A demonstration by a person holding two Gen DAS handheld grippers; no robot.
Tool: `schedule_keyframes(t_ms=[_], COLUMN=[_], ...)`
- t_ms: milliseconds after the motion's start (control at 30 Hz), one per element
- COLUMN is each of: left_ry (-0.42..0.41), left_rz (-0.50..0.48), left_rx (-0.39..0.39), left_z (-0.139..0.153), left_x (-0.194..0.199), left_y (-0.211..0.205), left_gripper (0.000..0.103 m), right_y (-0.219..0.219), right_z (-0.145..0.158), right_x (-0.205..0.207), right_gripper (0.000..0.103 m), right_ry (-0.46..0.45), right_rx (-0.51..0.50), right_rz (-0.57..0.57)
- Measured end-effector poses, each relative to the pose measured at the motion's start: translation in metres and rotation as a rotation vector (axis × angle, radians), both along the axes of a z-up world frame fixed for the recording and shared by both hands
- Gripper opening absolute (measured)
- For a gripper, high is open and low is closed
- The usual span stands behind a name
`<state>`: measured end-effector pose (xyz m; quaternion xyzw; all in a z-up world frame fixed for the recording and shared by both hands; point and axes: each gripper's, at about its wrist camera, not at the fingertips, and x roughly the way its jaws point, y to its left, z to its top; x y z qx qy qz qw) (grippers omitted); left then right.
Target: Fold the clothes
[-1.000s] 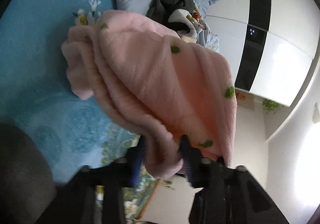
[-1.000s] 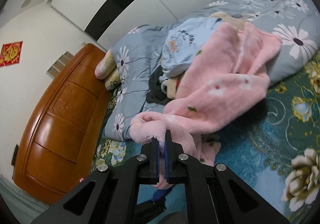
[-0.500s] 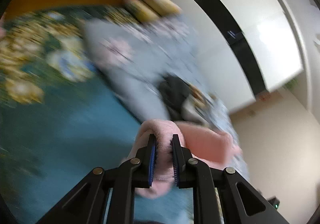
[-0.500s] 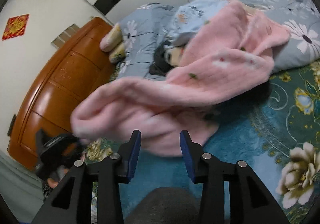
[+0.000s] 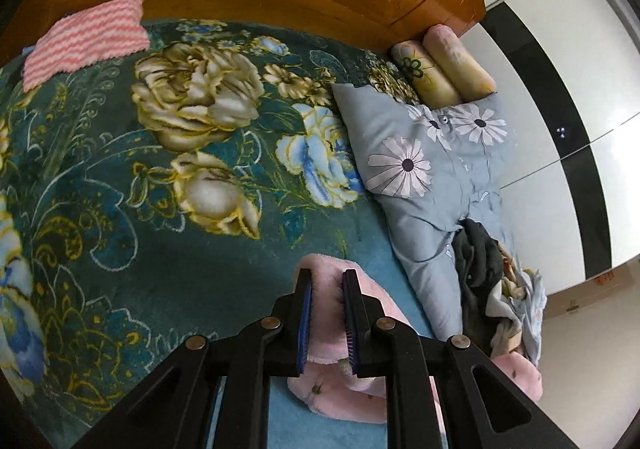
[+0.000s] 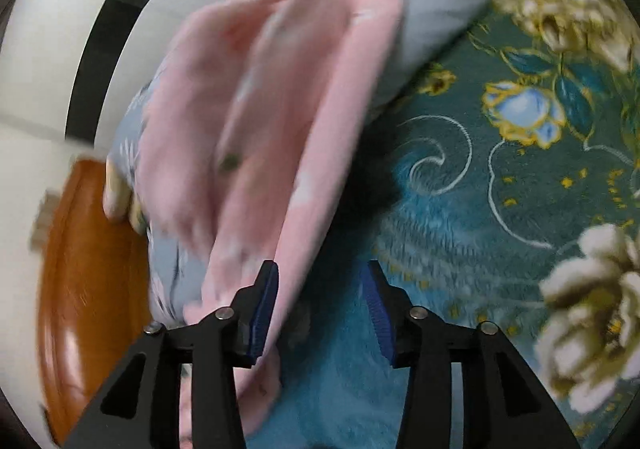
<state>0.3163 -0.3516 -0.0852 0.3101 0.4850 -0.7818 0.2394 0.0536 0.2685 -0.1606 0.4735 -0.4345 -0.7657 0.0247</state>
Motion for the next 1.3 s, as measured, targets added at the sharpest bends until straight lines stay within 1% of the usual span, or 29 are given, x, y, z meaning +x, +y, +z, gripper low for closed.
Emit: schedule_keyframes(t_ms=[133, 233, 267, 367, 433, 467, 533, 600, 633, 667, 733, 800, 833, 867, 900, 967, 1033, 1133, 1200, 1233, 1267, 1300], left_ry=[-0.023, -0.034, -0.037, -0.031, -0.016, 0.005, 0.046, 0.138, 0.185, 0.253, 0.342, 0.376, 0.368, 0.35, 0.32, 0.259, 0.178, 0.057, 0.026, 0.01, 0.007, -0.004], left_rz=[-0.017, -0.032, -0.037, -0.046, -0.071, -0.098, -0.145, -0.186, -0.206, -0.222, -0.237, -0.259, -0.273, -0.291, -0.302, -0.323, -0.335, -0.35, -0.354, -0.351, -0.349, -0.358], left_rx=[-0.034, -0.063, -0.073, -0.076, -0.078, -0.088, -0.11, -0.143, -0.16, -0.185, -0.244, -0.287, -0.29, -0.282, -0.256, -0.204, -0.104, -0.024, 0.041, 0.079, 0.109, 0.122], left_z=[0.004, 0.013, 0.016, 0.022, 0.03, 0.04, 0.058, 0.091, 0.108, 0.13, 0.162, 0.178, 0.177, 0.17, 0.155, 0.123, 0.08, 0.02, -0.006, -0.02, -0.03, -0.039], left_x=[-0.024, -0.037, -0.041, -0.054, -0.068, -0.079, -0.098, -0.115, -0.123, -0.126, -0.121, -0.113, -0.108, -0.104, -0.1, -0.093, -0.091, -0.096, -0.102, -0.107, -0.113, -0.122], left_y=[0.0, 0.0, 0.001, 0.001, 0.002, 0.004, 0.008, 0.012, 0.014, 0.014, 0.015, 0.018, 0.019, 0.021, 0.023, 0.028, 0.034, 0.053, 0.063, 0.069, 0.074, 0.08], left_gripper=[0.016, 0.016, 0.016, 0.016, 0.016, 0.016, 0.014, 0.009, 0.0, 0.0, 0.0, 0.0, 0.0, 0.0, 0.0, 0.0, 0.0, 0.001, 0.002, 0.004, 0.009, 0.033], right_y=[0.014, 0.02, 0.023, 0.027, 0.03, 0.031, 0.04, 0.056, 0.065, 0.074, 0.094, 0.105, 0.108, 0.109, 0.111, 0.116, 0.121, 0.131, 0.138, 0.141, 0.145, 0.148], right_z=[-0.022, -0.034, -0.038, -0.031, -0.025, -0.022, 0.012, 0.056, 0.079, 0.102, 0.15, 0.184, 0.199, 0.206, 0.204, 0.181, 0.156, 0.131, 0.115, 0.107, 0.099, 0.091], right_x=[-0.038, -0.064, -0.072, -0.084, -0.091, -0.094, -0.096, -0.089, -0.085, -0.075, -0.053, -0.026, -0.01, 0.004, 0.017, 0.041, 0.065, 0.088, 0.103, 0.11, 0.117, 0.125], right_gripper=[0.046, 0.046, 0.044, 0.006, 0.005, 0.004, 0.004, 0.003, 0.003, 0.003, 0.003, 0.003, 0.003, 0.003, 0.003, 0.003, 0.003, 0.003, 0.003, 0.003, 0.003, 0.003], right_ry=[-0.006, -0.027, -0.035, -0.022, -0.012, -0.007, 0.056, 0.138, 0.179, 0.229, 0.332, 0.395, 0.416, 0.424, 0.419, 0.348, 0.27, 0.213, 0.179, 0.161, 0.144, 0.127], right_rx=[-0.07, -0.086, -0.091, -0.088, -0.086, -0.085, -0.047, -0.001, 0.022, 0.04, 0.074, 0.135, 0.17, 0.192, 0.22, 0.241, 0.258, 0.235, 0.218, 0.209, 0.2, 0.191], right_rz=[-0.079, -0.126, -0.142, -0.131, -0.121, -0.116, -0.087, -0.086, -0.087, -0.095, -0.115, -0.118, -0.115, -0.111, -0.103, -0.114, -0.128, -0.161, -0.184, -0.195, -0.207, -0.218])
